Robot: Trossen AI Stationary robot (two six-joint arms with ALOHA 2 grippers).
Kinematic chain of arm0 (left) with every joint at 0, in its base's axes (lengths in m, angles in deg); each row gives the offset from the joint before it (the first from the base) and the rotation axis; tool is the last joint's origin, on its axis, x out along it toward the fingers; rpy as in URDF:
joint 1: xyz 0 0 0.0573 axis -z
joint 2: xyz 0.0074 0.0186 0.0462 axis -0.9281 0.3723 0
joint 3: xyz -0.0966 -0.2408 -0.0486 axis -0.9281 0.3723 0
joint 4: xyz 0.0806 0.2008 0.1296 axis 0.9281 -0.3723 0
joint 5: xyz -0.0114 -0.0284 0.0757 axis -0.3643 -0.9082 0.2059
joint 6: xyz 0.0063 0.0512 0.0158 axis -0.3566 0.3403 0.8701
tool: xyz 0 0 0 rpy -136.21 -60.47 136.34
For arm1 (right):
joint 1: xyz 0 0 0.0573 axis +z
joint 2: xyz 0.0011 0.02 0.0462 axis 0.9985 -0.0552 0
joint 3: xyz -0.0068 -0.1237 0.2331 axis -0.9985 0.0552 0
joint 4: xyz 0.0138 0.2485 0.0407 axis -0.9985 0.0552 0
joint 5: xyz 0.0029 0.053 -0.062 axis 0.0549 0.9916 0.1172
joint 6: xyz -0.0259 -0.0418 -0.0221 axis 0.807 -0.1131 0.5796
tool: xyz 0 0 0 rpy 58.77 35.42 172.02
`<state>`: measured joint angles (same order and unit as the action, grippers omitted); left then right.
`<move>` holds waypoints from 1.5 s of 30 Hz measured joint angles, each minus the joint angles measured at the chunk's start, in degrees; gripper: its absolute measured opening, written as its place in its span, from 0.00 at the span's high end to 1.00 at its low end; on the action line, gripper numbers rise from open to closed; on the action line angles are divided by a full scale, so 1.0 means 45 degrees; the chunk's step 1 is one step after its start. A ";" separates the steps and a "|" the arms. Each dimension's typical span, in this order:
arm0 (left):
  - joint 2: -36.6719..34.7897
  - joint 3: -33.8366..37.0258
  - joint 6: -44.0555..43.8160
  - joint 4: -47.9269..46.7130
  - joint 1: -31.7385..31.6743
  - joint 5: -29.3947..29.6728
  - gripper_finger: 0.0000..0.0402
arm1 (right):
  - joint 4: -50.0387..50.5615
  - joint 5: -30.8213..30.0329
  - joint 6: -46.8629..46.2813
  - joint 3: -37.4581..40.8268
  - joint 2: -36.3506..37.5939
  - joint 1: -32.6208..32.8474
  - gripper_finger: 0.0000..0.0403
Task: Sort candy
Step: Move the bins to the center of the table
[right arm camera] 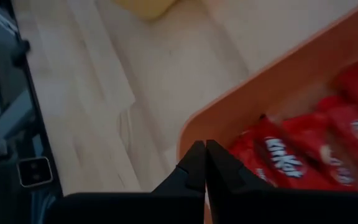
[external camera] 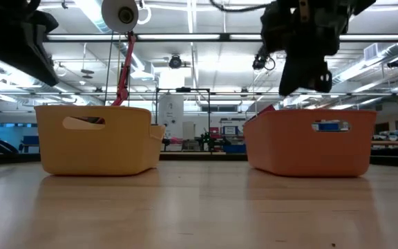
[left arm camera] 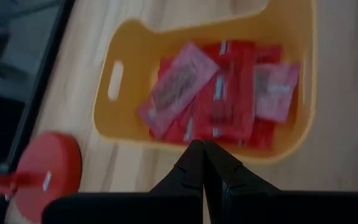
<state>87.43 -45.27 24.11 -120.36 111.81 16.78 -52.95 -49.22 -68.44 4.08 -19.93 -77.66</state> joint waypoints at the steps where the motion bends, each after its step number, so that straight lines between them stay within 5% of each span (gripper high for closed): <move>1: 0.0000 -0.0106 -0.0291 -0.0331 -0.0002 -0.0227 1.00 | 0.0162 -0.0158 0.0004 0.0000 0.0264 -0.0043 1.00; 9: -0.0005 -0.0476 -0.1860 -0.2416 -0.0002 -0.1912 1.00 | 0.1040 -0.1655 0.0461 0.0000 0.2063 -0.0094 1.00; 25: 0.0000 0.2820 0.0924 0.2802 -0.1268 -0.0953 1.00 | 0.1133 -0.2266 0.1020 0.0000 0.2876 -0.0094 1.00; 45: 0.0000 0.4684 0.4771 0.8335 -0.2752 -0.0082 1.00 | 0.1133 -0.2267 0.1103 0.0000 0.2868 -0.0094 1.00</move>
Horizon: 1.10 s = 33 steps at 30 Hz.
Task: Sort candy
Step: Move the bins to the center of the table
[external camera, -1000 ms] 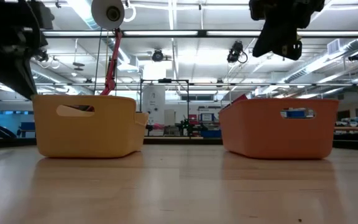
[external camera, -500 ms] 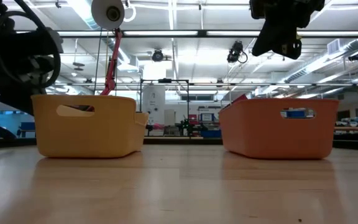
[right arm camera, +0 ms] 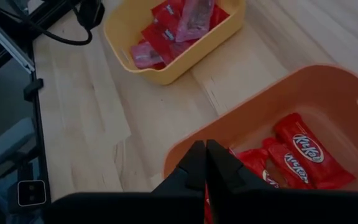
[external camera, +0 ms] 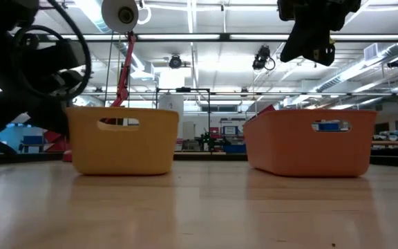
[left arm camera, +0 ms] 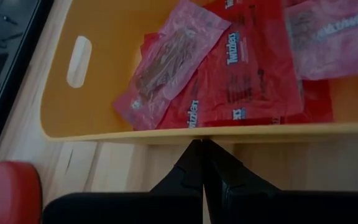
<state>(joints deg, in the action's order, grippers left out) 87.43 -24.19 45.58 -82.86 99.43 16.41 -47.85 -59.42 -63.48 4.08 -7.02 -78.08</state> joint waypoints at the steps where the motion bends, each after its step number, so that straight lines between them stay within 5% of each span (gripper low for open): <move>1: 0.0000 0.0122 0.0265 0.0398 -0.0116 -0.0007 1.00 | 0.0000 0.0000 0.0001 0.0000 0.0000 0.0000 1.00; 33: 0.0000 0.0650 0.5269 0.4965 -0.2532 -0.0790 1.00 | 0.0000 -0.0287 0.0379 0.0000 -0.0005 -0.0151 1.00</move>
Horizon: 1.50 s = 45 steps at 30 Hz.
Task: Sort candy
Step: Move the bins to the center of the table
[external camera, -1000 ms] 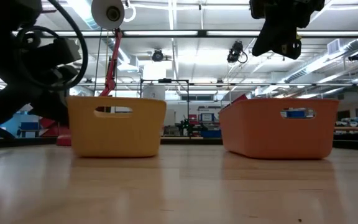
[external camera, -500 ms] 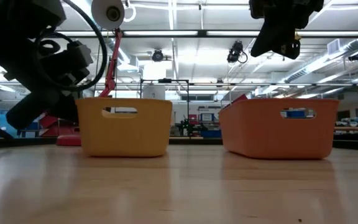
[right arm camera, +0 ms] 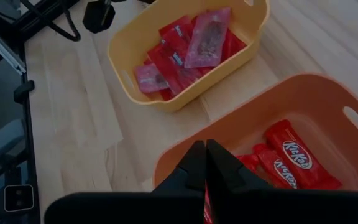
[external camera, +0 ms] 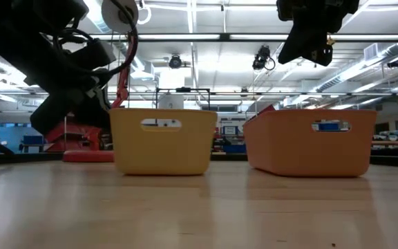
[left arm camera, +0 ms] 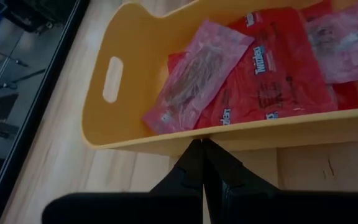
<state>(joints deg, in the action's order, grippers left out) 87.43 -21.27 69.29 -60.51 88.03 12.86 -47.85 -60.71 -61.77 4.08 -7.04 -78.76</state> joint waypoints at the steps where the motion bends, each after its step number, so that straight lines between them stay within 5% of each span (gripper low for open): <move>1: 0.0000 0.0000 0.0061 0.0044 -0.0019 -0.0033 1.00 | 0.0000 0.0000 0.0004 0.0000 0.0000 0.0000 1.00; 30: 0.0042 -0.0005 0.1347 0.2462 -0.1463 -0.2196 1.00 | 0.0000 -0.0326 0.0296 0.0000 -0.0005 0.0000 1.00; 45: 0.2544 -0.0005 0.1687 0.5055 -0.1688 -0.2315 1.00 | -0.0029 -0.0338 0.0322 0.0000 -0.0005 0.0000 1.00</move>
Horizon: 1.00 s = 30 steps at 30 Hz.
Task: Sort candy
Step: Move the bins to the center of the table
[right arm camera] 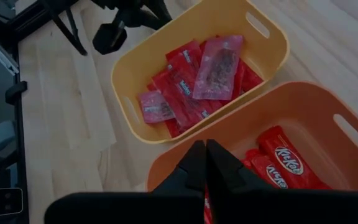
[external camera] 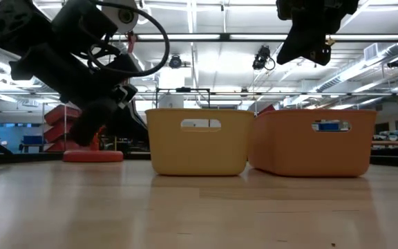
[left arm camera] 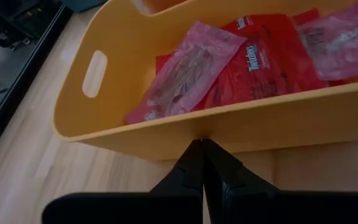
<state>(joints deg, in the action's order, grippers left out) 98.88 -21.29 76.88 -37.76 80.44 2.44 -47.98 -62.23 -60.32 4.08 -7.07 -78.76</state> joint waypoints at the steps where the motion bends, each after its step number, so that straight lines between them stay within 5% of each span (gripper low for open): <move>1: 0.0040 0.0000 0.0005 0.0051 -0.0055 -0.0001 1.00 | 0.0000 -0.0002 0.0011 0.0000 0.0000 0.0000 1.00; 30: 0.0054 0.0000 0.0926 0.1209 -0.0661 -0.1262 1.00 | -0.0039 -0.0138 0.0023 0.0000 0.0000 0.0000 1.00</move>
<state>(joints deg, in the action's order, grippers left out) 99.13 -21.29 81.04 -32.32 77.47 -3.24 -48.15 -62.85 -60.22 4.08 -7.07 -78.76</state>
